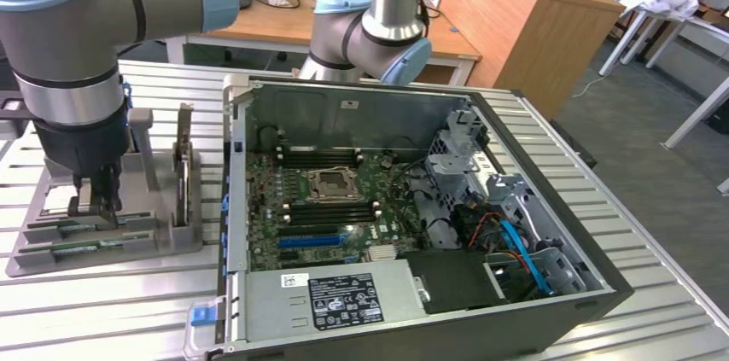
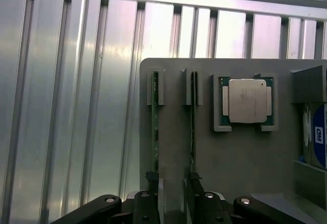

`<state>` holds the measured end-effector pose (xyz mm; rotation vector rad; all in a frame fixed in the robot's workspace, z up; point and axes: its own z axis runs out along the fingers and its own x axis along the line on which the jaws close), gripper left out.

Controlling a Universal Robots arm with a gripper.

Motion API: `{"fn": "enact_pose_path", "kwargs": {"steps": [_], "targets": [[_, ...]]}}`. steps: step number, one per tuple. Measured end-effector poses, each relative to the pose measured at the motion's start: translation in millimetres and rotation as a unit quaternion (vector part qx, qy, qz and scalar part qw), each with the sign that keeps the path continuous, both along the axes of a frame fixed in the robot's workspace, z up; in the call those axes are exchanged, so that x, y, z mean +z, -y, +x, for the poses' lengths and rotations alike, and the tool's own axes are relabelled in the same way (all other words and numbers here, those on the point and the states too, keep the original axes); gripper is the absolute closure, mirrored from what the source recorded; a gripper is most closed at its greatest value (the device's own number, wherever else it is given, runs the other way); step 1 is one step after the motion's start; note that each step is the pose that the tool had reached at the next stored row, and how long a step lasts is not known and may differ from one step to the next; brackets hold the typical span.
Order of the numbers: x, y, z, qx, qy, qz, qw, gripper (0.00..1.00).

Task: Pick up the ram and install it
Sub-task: 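Pick up the ram and move it above insertion slot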

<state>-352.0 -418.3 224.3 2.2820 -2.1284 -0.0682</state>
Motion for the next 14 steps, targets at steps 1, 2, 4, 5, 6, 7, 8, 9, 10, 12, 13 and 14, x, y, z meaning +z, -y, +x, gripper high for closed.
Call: {"fn": "enact_pose_path", "kwargs": {"steps": [1, 2, 4, 5, 6, 7, 8, 9, 10, 12, 13, 14], "targets": [[-0.7, 0.0, 0.0, 0.000, 0.0000, 0.0000, 1.0000, 0.64], [-1.5, 0.0, 0.0, 0.001, 0.0000, 0.0000, 1.0000, 0.64], [-3.1, 0.1, 0.0, 0.001, 0.0000, 0.0000, 1.0000, 0.64], [-3.9, 0.2, 0.0, 0.001, 0.0000, 0.0000, 1.0000, 0.64], [-4.6, 0.2, 0.0, 0.002, 0.0000, 0.0000, 1.0000, 0.64], [-5.3, 0.2, 0.0, 0.002, 0.0000, 0.0000, 1.0000, 0.64], [-6.1, 0.3, 0.0, 0.002, 0.0000, 0.0000, 1.0000, 0.64], [-6.9, 0.3, 0.0, 0.003, 0.0000, 0.0000, 1.0000, 0.64], [-7.7, 0.3, 0.0, 0.003, 0.0000, 0.0000, 1.0000, 0.64], [-9.5, 0.4, 0.0, 0.004, 0.0000, 0.0000, 1.0000, 0.64], [-10.4, 0.5, 0.0, 0.004, 0.0000, 0.0000, 1.0000, 0.64], [-11.5, 0.7, 0.0, 0.004, 0.0000, 0.0000, 1.0000, 0.64]]}}
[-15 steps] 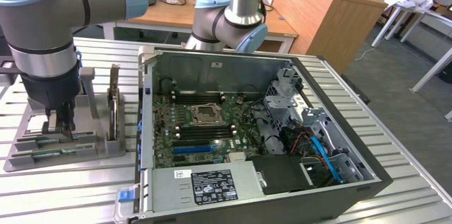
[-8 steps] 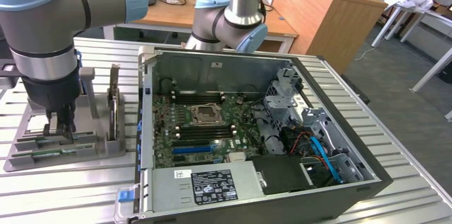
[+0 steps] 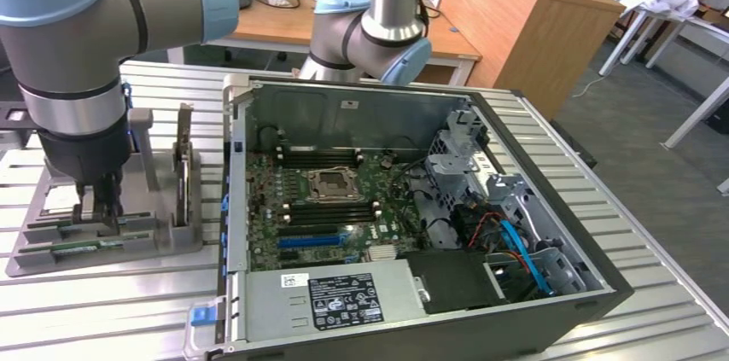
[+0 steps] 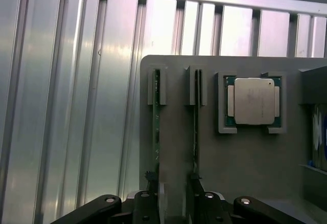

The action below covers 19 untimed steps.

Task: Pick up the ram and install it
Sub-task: 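Pick up the ram and move it above insertion slot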

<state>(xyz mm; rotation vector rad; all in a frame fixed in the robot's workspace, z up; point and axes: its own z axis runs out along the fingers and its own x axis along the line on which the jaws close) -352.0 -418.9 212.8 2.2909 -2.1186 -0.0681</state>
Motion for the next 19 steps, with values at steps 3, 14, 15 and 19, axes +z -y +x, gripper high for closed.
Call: {"fn": "enact_pose_path", "kwargs": {"steps": [3, 14, 15, 19], "targets": [[-2.8, 0.2, -0.1, 0.001, 0.0000, 0.0000, 1.0000, 0.64], [-7.5, 2.2, -10.4, 0.005, -0.0003, -0.0001, 1.0000, 0.64], [-7.8, 2.9, -10.5, 0.008, -0.0002, 0.0000, 1.0000, 0.64], [-7.8, 3.5, -10.5, 0.011, -0.0001, 0.0000, 0.9999, 0.64]]}}
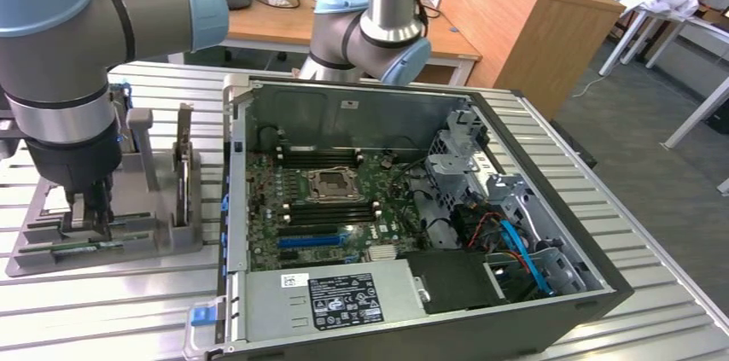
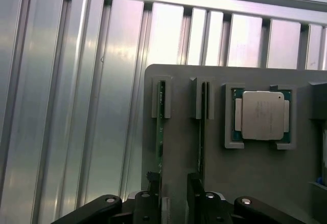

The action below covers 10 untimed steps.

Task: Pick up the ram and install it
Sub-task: 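Pick up the ram and move it above insertion slot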

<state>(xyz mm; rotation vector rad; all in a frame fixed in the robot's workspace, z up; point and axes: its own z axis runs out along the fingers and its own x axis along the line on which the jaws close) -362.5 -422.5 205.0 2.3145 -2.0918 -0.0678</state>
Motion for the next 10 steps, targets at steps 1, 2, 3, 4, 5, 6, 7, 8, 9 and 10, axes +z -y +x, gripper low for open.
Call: {"fn": "enact_pose_path", "kwargs": {"steps": [1, 2, 3, 4, 5, 6, 7, 8, 9, 10], "targets": [[0.0, 0.1, 0.1, 0.000, 0.0000, 0.0000, 1.0000, 0.64], [0.4, 0.1, 0.1, 0.001, 0.0002, 0.0001, 1.0000, 0.64], [0.8, 0.0, 0.3, 0.001, 0.0005, 0.0004, 1.0000, 0.64], [1.3, -0.1, 0.6, 0.002, 0.0006, 0.0005, 1.0000, 0.64], [1.9, -0.2, 0.8, 0.002, 0.0003, 0.0006, 1.0000, 0.64], [2.4, -0.5, 1.0, 0.003, 0.0002, 0.0007, 1.0000, 0.64], [3.2, -1.0, 0.9, 0.003, 0.0001, 0.0008, 1.0000, 0.64], [4.4, -1.5, 0.9, 0.003, 0.0001, 0.0008, 1.0000, 0.64], [5.3, -1.7, 1.0, 0.003, 0.0000, 0.0009, 1.0000, 0.64], [5.4, -1.7, 1.0, 0.003, 0.0001, 0.0010, 1.0000, 0.64]]}}
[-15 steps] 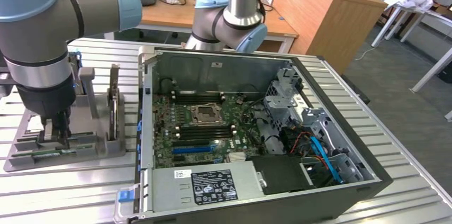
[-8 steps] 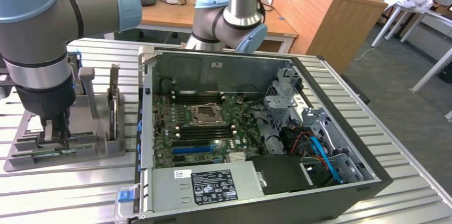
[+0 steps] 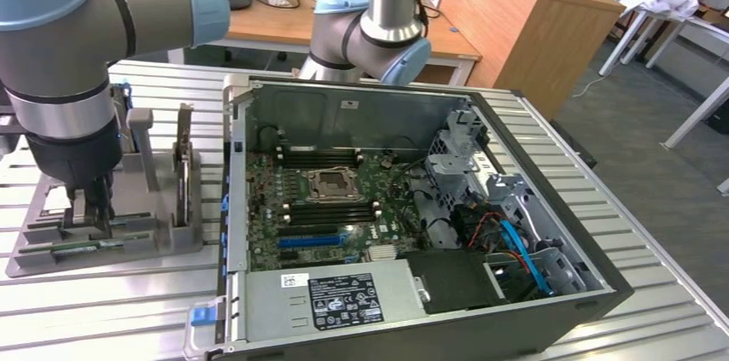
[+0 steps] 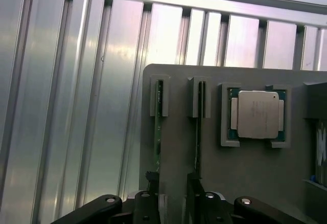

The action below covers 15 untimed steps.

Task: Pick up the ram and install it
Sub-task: 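Pick up the ram and move it above insertion slot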

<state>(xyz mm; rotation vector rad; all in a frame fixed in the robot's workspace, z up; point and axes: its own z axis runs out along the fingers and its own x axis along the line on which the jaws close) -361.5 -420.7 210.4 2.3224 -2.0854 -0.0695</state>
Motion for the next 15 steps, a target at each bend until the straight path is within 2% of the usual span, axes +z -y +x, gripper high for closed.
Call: {"fn": "enact_pose_path", "kwargs": {"steps": [3, 9, 15], "targets": [[0.2, 2.6, -1.3, 0.000, -0.0001, -0.0001, 1.0000, 0.64], [-0.8, 15.4, -2.9, 0.000, 0.0000, 0.0006, 1.0000, 0.64], [-8.3, 15.9, -3.0, 0.000, -0.0002, 0.0008, 1.0000, 0.64]]}}
